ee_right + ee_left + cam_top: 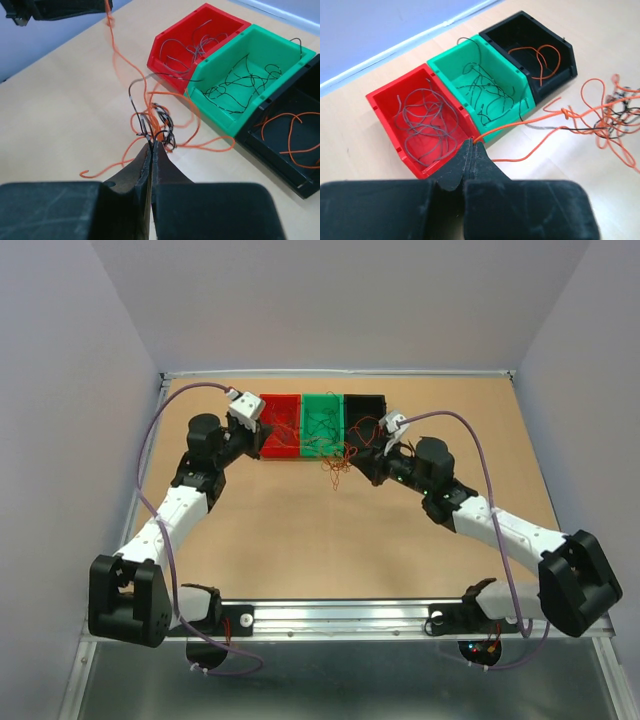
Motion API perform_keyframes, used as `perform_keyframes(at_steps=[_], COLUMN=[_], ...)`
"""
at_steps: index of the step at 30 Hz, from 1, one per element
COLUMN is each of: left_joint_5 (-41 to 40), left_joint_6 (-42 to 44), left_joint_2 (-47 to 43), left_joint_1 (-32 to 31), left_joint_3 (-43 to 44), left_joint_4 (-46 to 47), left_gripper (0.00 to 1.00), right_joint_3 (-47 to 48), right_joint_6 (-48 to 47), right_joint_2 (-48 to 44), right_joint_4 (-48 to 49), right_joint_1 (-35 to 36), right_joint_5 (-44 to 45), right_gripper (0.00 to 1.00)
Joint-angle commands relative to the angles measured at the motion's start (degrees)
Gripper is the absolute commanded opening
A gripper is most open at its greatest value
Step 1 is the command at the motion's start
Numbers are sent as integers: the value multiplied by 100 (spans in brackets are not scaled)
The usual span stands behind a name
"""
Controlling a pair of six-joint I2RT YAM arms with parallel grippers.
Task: Untangle the cables
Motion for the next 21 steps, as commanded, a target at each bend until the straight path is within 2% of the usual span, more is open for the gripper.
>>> perform_keyframes(at_steps=[1,5,7,9,13,16,19,20,21], left_joint_5=[-311,-347,-75,13,-267,-540,-646,-559,-132], left_joint_6=[-441,-599,-600,-478,-371,-345,-397,-441,-511], left_joint_2=[-230,-335,-484,-668,-994,-1196,-1171,-1109,-952], left_joint_1=[304,716,1014,1121,1446,1876,2596,2833,3384], left_joint_3=[118,162,162,205,346,425,653,750,855], left_joint_4=[569,587,561,352,34,-124,-256,-300,-388], left_gripper=[0,0,0,0,0,0,0,0,0], right_joint_3=[-286,-401,-400,-462,-480,-558,-742,-778,-813], right_joint_6=[193,404,378,386,650,869,1028,1054,1124], right_joint_2=[-532,-980,-1147,-1244,-1472,-1622,-1833,-1868,-1947], right_joint_4=[-27,-569,-904,-1029,-1301,-1363,-1372,-1372,-1381], right_joint_1=[-106,-186,-221,-247,-361,-484,-677,-765,-818], right_joint_5=[840,1993,2668,2890,4012,4489,5095,5210,5333], right_gripper=[1,1,1,1,1,1,1,1,0])
